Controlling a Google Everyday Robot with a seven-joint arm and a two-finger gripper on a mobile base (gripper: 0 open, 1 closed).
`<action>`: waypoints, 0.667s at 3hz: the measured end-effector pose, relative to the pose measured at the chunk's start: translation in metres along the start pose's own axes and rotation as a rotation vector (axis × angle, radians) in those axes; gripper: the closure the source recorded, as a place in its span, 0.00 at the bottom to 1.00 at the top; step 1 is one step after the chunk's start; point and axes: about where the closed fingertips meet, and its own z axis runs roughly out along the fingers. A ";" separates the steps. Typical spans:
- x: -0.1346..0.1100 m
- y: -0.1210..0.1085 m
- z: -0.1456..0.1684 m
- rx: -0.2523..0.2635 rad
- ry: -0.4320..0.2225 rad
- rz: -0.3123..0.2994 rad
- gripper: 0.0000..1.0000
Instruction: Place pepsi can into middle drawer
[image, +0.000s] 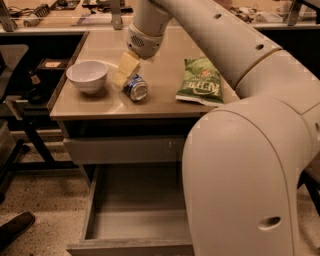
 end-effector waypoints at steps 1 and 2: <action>-0.002 -0.001 0.002 0.002 -0.005 0.000 0.00; -0.007 -0.002 0.013 -0.041 -0.022 0.033 0.00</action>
Offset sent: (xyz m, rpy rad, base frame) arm 0.0086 0.0138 -0.0158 0.0844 0.1033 -0.0422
